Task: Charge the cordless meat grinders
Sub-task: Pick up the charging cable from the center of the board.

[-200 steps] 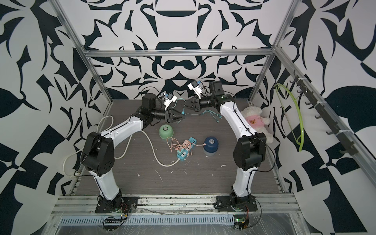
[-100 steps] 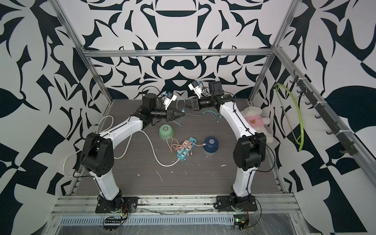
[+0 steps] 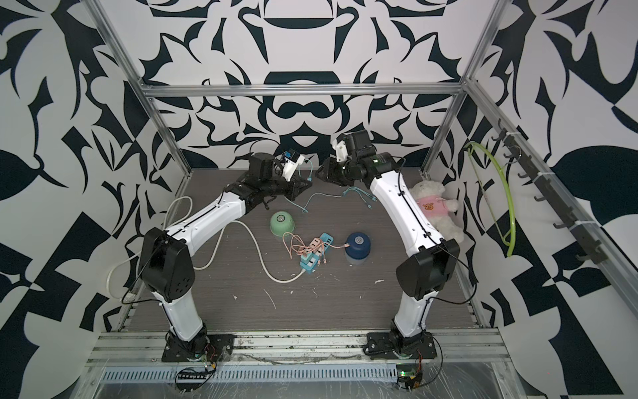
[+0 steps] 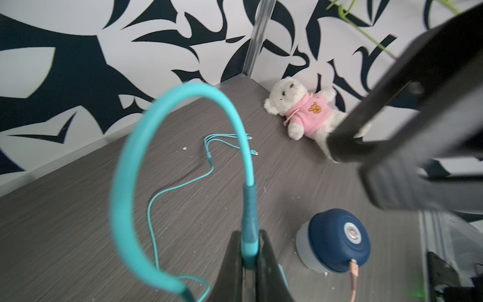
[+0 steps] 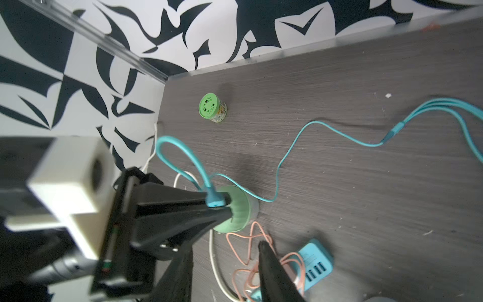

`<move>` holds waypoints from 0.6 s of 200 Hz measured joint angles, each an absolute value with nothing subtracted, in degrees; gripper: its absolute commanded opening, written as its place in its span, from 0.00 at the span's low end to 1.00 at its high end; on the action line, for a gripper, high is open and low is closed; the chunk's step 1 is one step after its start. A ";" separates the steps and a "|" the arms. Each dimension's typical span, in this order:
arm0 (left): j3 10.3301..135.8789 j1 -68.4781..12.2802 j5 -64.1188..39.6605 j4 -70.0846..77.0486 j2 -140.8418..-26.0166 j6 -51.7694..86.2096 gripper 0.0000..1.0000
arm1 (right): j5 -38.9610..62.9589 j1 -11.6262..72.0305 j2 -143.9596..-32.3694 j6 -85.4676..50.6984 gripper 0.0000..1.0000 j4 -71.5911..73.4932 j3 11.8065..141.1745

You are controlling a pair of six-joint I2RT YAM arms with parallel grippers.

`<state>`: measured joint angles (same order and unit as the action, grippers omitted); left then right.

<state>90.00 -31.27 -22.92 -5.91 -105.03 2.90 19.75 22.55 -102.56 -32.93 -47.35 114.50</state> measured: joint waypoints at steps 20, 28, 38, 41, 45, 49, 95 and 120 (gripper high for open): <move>90.00 -32.18 -19.44 -5.91 -105.60 1.98 0.00 | 17.08 24.95 -104.14 -39.33 0.40 -47.59 117.82; 89.93 -32.45 -18.46 -5.91 -105.69 1.63 0.00 | 16.40 25.34 -104.79 -41.34 0.40 -47.48 118.50; 89.86 -32.75 -17.39 -5.87 -105.69 1.30 0.00 | 15.79 25.54 -105.69 -43.79 0.39 -47.46 119.00; 89.86 -32.82 -17.10 -5.85 -105.69 1.17 0.00 | 15.59 25.54 -105.95 -44.36 0.38 -47.51 119.11; 89.86 -32.93 -16.64 -5.82 -105.69 0.99 0.00 | 15.29 25.54 -106.41 -45.43 0.37 -47.51 119.24; 89.82 -33.06 -16.19 -5.80 -105.69 0.80 0.00 | 14.98 25.52 -106.80 -46.06 0.36 -47.53 119.31; 87.74 -33.89 -12.93 -5.32 -105.67 -0.99 0.00 | 10.72 25.47 -113.16 -52.73 0.31 -51.44 123.20; 87.50 -34.37 -11.44 -5.32 -105.65 -2.35 0.00 | 9.37 25.50 -117.73 -54.43 0.29 -55.75 130.85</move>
